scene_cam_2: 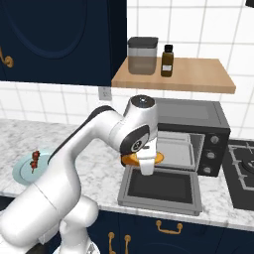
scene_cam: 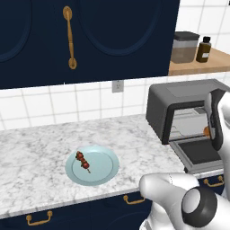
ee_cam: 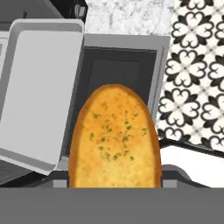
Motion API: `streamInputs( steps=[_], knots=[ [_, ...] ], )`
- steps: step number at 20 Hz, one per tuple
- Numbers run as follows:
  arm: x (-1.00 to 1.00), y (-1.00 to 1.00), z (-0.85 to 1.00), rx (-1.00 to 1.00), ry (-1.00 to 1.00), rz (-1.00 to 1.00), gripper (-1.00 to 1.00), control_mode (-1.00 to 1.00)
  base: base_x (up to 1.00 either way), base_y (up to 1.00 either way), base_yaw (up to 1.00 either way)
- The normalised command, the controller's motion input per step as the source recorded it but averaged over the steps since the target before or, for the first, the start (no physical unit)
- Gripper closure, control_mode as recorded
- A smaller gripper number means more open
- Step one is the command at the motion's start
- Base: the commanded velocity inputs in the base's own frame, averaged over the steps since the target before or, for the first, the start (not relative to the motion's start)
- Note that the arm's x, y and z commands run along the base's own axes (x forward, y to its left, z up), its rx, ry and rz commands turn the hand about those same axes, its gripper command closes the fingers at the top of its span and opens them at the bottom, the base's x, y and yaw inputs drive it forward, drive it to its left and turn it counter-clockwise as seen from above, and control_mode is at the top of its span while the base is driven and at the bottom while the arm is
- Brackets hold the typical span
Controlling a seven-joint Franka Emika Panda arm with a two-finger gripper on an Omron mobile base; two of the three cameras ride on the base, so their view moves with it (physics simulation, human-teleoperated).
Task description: Pick up the kebab skewer and baguette bread, and place them inside the toaster oven. Close the toaster oven door and start by setting the timer.
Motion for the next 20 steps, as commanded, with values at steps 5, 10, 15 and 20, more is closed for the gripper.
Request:
streamInputs(
  steps=[5, 10, 15, 20],
  knots=[
    [0.58, -0.12, 0.0, 0.0, -0.17, -0.11, 1.0, -1.0, 0.0, 0.0, 0.0],
    [0.52, -0.19, 0.0, 0.0, -0.01, -0.1, 1.0, -1.0, 0.0, 0.0, 0.0],
    [0.49, -0.09, -0.08, 0.01, -0.07, -0.01, 1.0, -1.0, 0.0, 0.0, 0.0],
    [0.24, -0.08, -0.29, 0.02, -0.16, 0.0, 1.0, -1.0, 0.0, 0.0, 0.0]
  ],
)
